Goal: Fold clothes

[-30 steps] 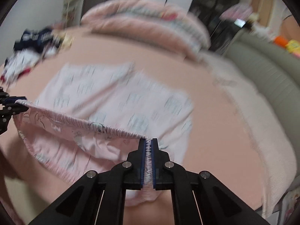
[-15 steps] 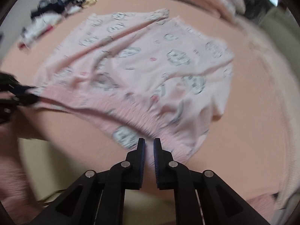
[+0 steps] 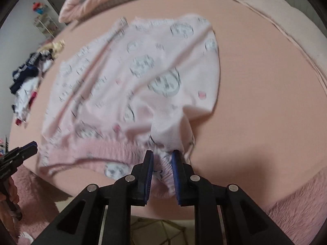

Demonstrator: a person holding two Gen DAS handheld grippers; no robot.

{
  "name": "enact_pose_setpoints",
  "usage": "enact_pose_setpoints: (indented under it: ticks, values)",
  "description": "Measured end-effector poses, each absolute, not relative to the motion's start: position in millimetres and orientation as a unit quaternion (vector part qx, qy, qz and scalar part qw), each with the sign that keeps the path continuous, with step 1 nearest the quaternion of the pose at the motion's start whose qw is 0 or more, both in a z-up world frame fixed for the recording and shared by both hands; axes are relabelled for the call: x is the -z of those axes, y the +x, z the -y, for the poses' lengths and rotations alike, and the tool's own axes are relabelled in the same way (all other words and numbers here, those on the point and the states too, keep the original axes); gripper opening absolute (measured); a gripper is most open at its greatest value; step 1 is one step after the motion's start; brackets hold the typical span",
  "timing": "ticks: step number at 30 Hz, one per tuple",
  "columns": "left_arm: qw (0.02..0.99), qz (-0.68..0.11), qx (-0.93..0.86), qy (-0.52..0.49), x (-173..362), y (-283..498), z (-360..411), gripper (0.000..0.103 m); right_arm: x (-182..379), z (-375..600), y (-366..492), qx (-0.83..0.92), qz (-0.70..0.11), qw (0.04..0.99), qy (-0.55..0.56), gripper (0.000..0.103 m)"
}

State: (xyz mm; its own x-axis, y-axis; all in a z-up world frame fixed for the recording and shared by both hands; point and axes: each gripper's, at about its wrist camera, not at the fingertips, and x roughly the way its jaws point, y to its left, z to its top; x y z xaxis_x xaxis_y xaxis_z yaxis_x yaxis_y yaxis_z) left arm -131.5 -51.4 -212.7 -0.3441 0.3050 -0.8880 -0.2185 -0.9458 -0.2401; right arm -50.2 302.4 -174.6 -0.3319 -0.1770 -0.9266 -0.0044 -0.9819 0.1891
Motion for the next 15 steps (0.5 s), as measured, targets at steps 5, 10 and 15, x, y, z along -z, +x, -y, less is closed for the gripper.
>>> enact_pose_setpoints:
  ticks: [5,10,15]
  values:
    - [0.148,0.009,-0.807,-0.571,220.9,-124.8,40.5,0.019,175.1,-303.5,-30.0,0.802,0.081,0.072,0.587,0.018]
    - [0.145,0.071,-0.813,-0.559,201.9,-123.1,57.2,0.019,151.9,-327.2,-24.2,0.803,0.190,0.102,0.555,0.019]
    - [0.156,0.072,-0.819,-0.548,202.4,-129.3,46.1,0.019,140.8,-317.4,-53.9,0.825,0.152,0.099,0.535,0.019]
